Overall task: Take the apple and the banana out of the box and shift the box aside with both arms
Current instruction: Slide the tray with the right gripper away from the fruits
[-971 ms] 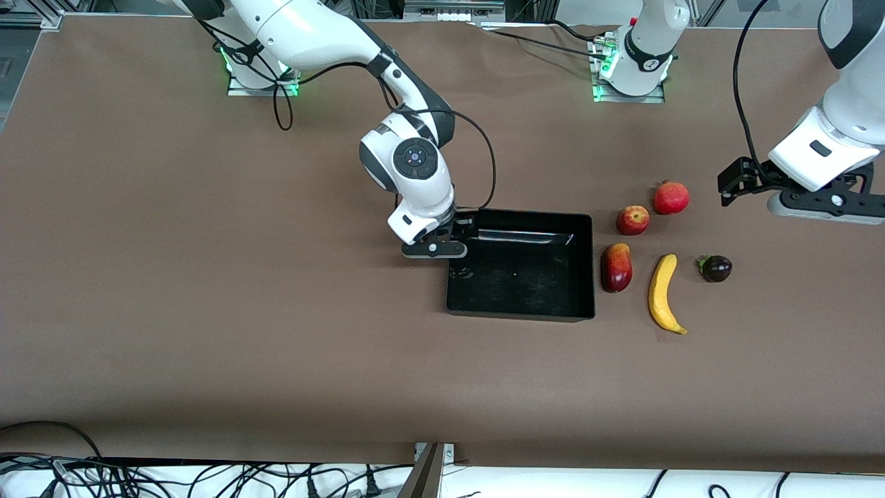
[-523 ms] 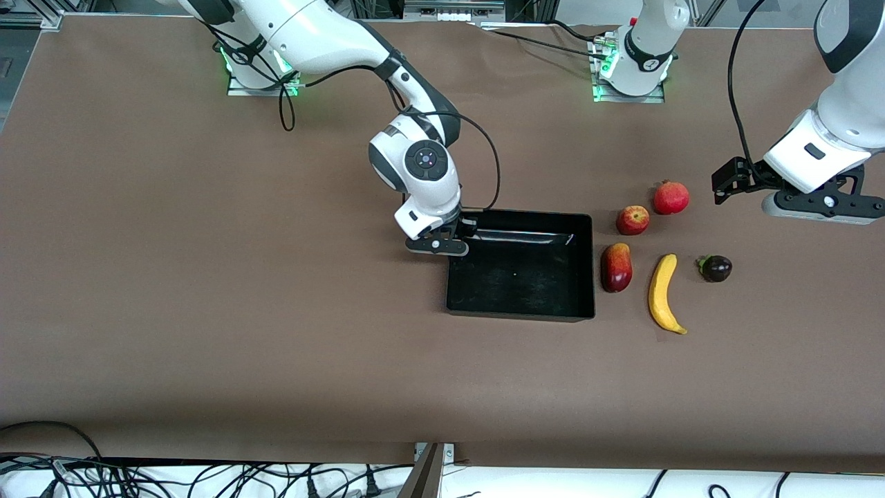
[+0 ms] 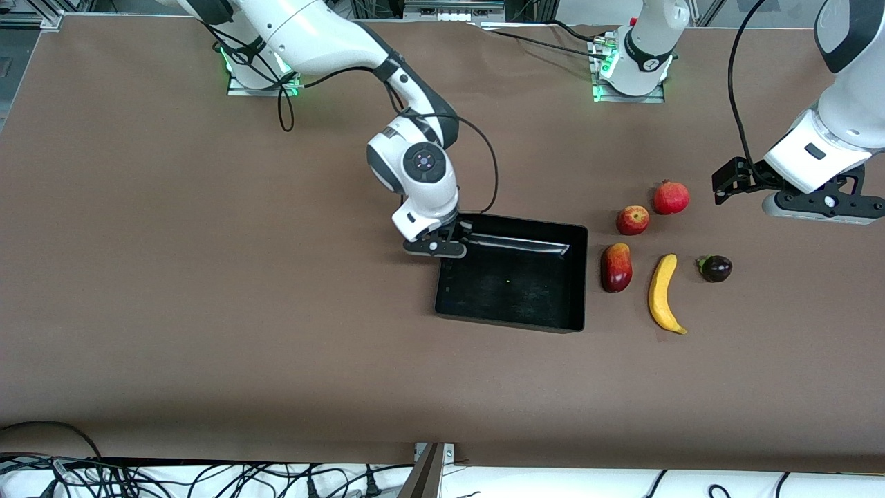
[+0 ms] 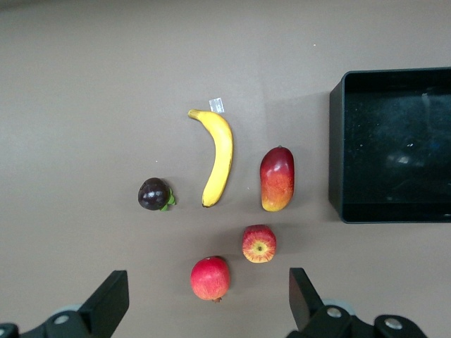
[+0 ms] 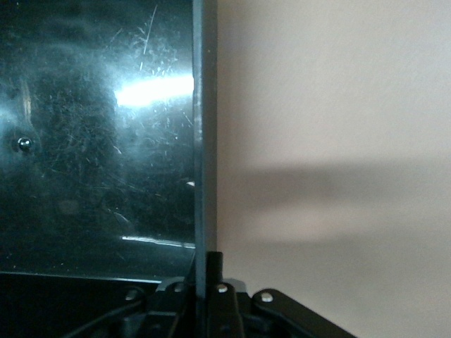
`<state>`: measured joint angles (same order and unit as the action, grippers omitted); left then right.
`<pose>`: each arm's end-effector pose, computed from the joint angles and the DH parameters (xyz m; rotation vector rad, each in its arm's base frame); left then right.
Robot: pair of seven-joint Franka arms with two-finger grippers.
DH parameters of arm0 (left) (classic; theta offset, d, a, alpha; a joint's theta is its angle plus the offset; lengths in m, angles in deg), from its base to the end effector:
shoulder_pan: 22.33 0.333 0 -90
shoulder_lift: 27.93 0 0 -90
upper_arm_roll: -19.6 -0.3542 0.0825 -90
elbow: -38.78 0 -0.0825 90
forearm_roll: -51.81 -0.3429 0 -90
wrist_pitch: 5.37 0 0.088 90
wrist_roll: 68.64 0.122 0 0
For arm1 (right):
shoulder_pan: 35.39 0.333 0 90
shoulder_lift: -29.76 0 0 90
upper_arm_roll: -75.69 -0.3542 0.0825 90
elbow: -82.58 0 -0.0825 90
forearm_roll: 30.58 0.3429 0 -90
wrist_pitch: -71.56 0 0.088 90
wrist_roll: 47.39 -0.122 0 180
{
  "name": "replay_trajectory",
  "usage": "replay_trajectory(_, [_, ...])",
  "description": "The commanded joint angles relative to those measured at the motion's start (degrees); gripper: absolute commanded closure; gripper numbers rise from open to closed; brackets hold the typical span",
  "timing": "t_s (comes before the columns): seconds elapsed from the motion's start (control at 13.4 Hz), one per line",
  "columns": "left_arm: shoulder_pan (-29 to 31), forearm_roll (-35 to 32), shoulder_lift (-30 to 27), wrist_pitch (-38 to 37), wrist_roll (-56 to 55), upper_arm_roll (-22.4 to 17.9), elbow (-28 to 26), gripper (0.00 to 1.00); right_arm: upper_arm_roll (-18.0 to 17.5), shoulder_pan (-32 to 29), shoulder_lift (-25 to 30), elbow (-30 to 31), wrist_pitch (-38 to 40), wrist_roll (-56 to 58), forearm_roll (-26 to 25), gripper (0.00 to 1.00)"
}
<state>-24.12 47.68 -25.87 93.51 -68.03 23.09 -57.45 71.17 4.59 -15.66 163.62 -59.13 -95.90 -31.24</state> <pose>0.5342 -0.0410 0.5954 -3.0680 0.1743 -0.0203 0.5318 0.5028 0.2715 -3.0514 0.1349 -0.0288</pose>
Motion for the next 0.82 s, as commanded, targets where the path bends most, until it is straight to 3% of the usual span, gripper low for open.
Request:
replay_trajectory(0.0, [-0.4,1.1,-0.2,-0.3,0.2,-0.6,0.2,0.0,-0.4,-5.0,5.0,0.2,5.1,7.2,0.0,1.0])
replay_trajectory(0.37, [-0.4,1.1,-0.2,-0.3,0.1,-0.6,0.3,0.0,-0.3,-18.4,12.7,6.7,10.4,30.6,1.7,1.0])
replay_trajectory(0.75, [-0.5,1.1,-0.2,-0.3,-0.1,-0.2,0.4,0.0,-0.3,-31.9,22.8,20.4,10.6,48.6,2.6,1.0])
